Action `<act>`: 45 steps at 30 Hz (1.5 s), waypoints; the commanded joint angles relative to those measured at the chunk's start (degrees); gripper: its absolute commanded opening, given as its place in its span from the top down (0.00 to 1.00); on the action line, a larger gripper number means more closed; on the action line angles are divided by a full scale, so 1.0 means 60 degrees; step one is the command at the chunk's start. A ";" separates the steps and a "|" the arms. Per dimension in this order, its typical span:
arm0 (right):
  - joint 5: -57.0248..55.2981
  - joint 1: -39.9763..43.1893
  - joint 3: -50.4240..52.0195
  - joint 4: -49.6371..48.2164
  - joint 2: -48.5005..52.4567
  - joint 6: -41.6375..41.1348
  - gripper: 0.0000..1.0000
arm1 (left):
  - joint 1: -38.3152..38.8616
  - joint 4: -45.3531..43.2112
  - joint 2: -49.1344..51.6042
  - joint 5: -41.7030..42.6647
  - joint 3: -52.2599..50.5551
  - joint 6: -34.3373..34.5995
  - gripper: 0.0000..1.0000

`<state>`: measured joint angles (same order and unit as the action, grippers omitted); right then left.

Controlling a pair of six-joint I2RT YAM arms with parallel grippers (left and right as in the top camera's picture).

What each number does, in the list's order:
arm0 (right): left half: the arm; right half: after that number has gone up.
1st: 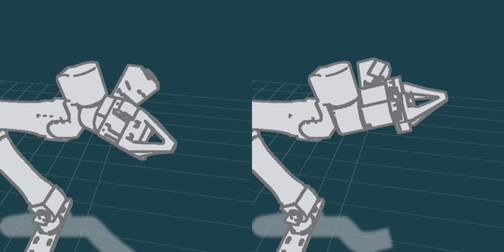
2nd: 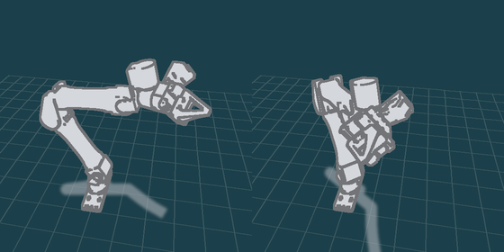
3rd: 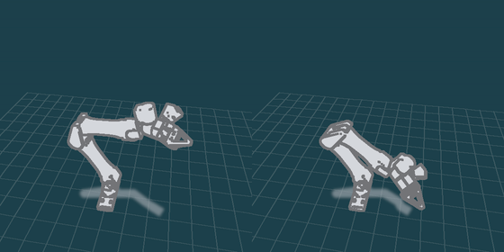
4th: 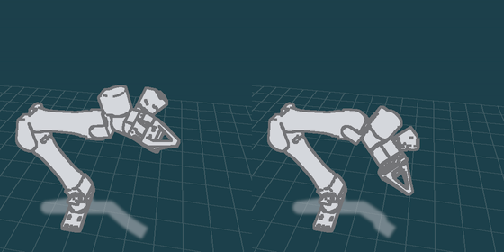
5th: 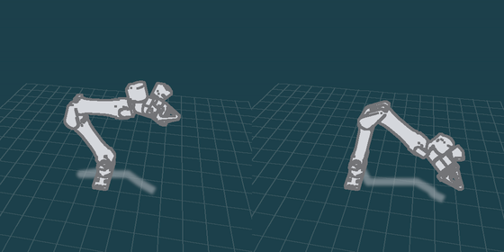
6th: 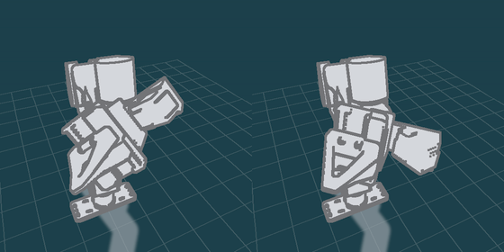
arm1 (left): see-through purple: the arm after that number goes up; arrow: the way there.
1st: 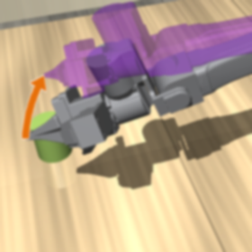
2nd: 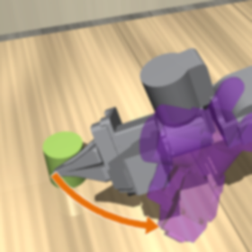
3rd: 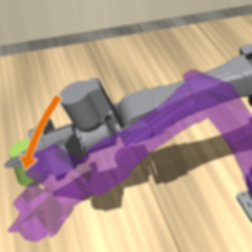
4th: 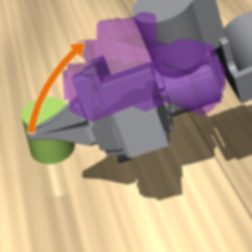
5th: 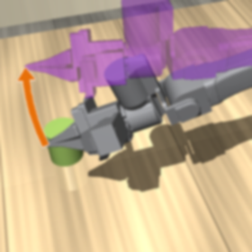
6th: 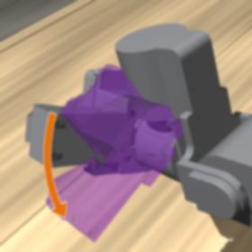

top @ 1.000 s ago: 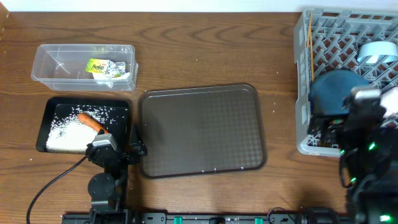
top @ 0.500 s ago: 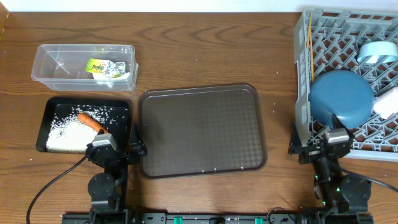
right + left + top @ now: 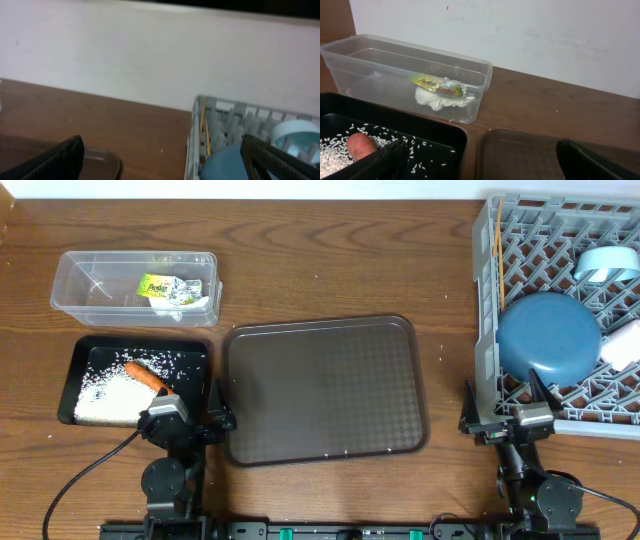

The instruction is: Sort waste into correct bins and load items into the dishwasher rack

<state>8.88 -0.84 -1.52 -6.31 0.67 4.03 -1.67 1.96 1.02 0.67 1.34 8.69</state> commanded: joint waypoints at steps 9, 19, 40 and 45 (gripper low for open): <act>0.0007 -0.0051 0.0200 0.0860 -0.0066 0.1264 0.01 | -0.0029 0.0361 0.0004 -0.0255 -0.0186 -0.0164 0.02; -0.0404 -0.0051 0.0200 0.1690 -0.0066 0.1300 0.01 | -0.0029 0.0357 0.0004 -0.0255 -0.0186 -0.0160 0.02; -0.0408 -0.0051 0.0200 0.1668 -0.0066 0.1304 0.01 | -0.0029 0.0357 0.0004 -0.0255 -0.0186 -0.0160 0.02; -0.0408 -0.0051 0.0200 0.1668 -0.0066 0.1304 0.01 | -0.0029 0.0357 0.0004 -0.0255 -0.0186 -0.0164 0.02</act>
<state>7.03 -0.84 -0.38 3.44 0.69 11.07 -1.67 1.96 1.02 0.67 1.34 8.71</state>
